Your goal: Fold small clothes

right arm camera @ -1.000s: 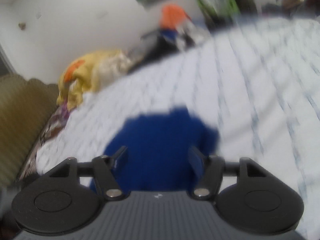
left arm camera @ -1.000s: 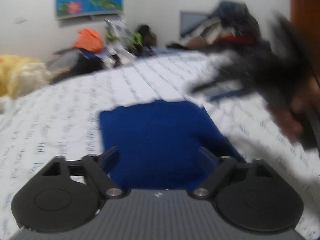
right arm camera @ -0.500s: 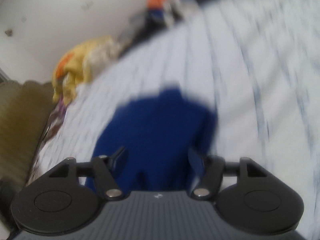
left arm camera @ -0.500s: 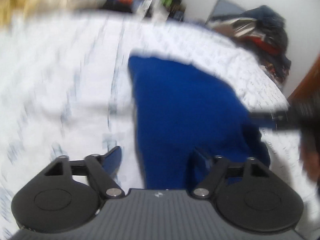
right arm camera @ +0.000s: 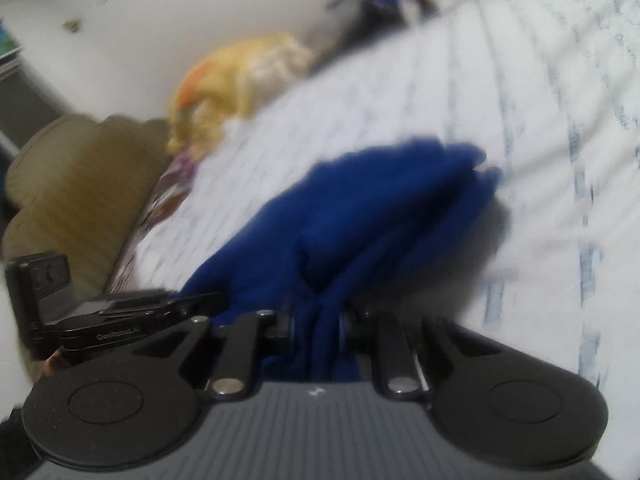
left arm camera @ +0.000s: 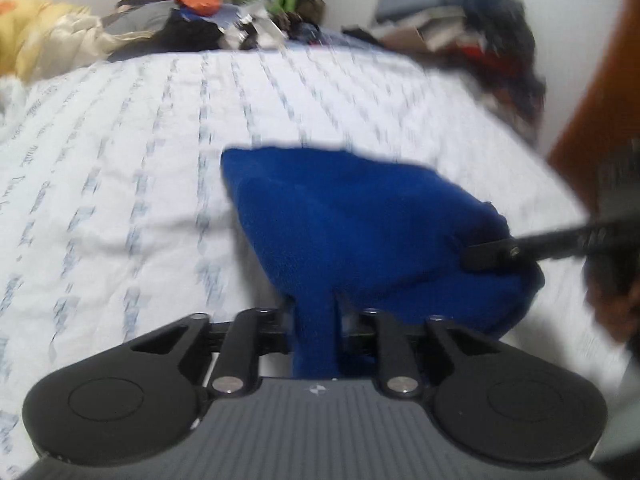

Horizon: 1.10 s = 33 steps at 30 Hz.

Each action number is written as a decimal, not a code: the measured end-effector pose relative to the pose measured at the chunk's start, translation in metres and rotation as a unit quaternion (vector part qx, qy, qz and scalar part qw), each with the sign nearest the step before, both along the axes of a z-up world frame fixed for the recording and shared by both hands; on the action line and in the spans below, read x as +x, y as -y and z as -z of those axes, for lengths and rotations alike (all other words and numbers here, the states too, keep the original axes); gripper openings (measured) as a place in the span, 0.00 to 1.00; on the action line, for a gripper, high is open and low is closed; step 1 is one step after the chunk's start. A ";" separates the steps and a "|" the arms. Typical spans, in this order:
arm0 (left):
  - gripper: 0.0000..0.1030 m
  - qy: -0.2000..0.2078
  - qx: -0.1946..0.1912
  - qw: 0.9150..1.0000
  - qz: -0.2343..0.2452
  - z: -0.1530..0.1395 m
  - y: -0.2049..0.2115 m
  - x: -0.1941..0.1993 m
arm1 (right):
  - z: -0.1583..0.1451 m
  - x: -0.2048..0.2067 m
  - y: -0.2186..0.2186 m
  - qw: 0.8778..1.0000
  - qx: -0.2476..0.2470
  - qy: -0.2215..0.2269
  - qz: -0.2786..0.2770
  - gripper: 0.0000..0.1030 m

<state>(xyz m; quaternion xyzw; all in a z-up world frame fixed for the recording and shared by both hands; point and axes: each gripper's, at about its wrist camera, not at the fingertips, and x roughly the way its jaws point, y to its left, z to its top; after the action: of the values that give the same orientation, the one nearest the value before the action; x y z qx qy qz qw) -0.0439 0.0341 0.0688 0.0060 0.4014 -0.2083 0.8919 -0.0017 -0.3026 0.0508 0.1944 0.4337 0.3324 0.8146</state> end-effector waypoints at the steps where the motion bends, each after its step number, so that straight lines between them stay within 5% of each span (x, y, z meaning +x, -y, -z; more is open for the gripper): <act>1: 0.52 0.000 0.011 1.000 -0.003 0.009 -0.002 -0.002 | 0.009 -0.005 -0.002 1.000 -0.020 -0.012 -0.013 0.46; 2: 0.68 -0.001 0.015 1.000 -0.018 0.014 -0.007 0.001 | 0.016 -0.006 -0.002 0.999 -0.039 -0.012 -0.015 0.62; 4: 0.75 0.001 -0.001 0.999 -0.054 0.014 -0.016 0.020 | 0.018 0.006 0.012 0.998 -0.040 0.004 0.042 0.65; 7: 0.80 -0.003 -0.032 0.996 -0.079 0.010 -0.013 0.067 | 0.020 0.047 0.033 0.993 0.012 -0.008 0.121 0.65; 10: 0.77 -0.023 -0.014 0.994 -0.109 0.016 0.001 0.126 | 0.028 0.089 0.019 0.992 0.004 -0.028 0.123 0.64; 12: 0.59 -0.021 0.012 0.993 -0.118 0.024 0.013 0.153 | 0.025 0.104 0.006 0.992 -0.017 -0.002 0.124 0.52; 13: 0.35 -0.005 0.026 0.994 -0.108 0.024 0.019 0.155 | 0.022 0.111 -0.005 0.992 -0.050 0.014 0.119 0.17; 14: 0.18 0.030 0.041 0.994 -0.098 0.019 0.027 0.148 | 0.018 0.114 -0.018 0.989 -0.096 0.045 0.105 0.07; 16: 0.17 0.154 0.130 0.976 -0.084 0.013 0.055 0.113 | 0.004 0.088 -0.055 0.957 -0.214 0.185 0.062 0.07; 18: 0.17 0.247 0.201 0.945 -0.074 0.026 0.074 0.082 | 0.005 0.050 -0.081 0.903 -0.289 0.319 0.003 0.07; 19: 0.17 0.243 0.232 0.939 -0.069 0.038 0.080 0.081 | 0.012 0.043 -0.088 0.882 -0.316 0.348 -0.019 0.07; 21: 0.19 0.213 0.238 0.945 -0.070 0.053 0.077 0.084 | 0.036 0.053 -0.094 0.864 -0.373 0.337 -0.030 0.08; 23: 0.36 0.218 0.217 0.947 -0.097 0.041 0.067 0.077 | 0.031 0.056 -0.080 0.884 -0.331 0.331 -0.008 0.13; 27: 0.46 0.249 0.131 0.950 -0.135 0.000 0.043 0.059 | -0.011 0.057 -0.045 0.929 -0.219 0.279 0.110 0.21; 30: 0.55 0.184 0.060 0.977 -0.086 -0.010 0.058 0.078 | -0.022 0.068 -0.054 0.965 -0.106 0.217 0.105 0.24; 33: 0.54 0.096 0.068 0.992 -0.046 0.023 0.078 0.099 | 0.005 0.106 -0.084 0.983 -0.113 0.124 0.067 0.24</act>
<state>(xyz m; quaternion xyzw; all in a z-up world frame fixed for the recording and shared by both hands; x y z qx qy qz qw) 0.0549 -0.0439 0.0455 0.0682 0.3268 -0.1372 0.9326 0.1044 -0.2181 0.0463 0.0867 0.3500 0.2474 0.8993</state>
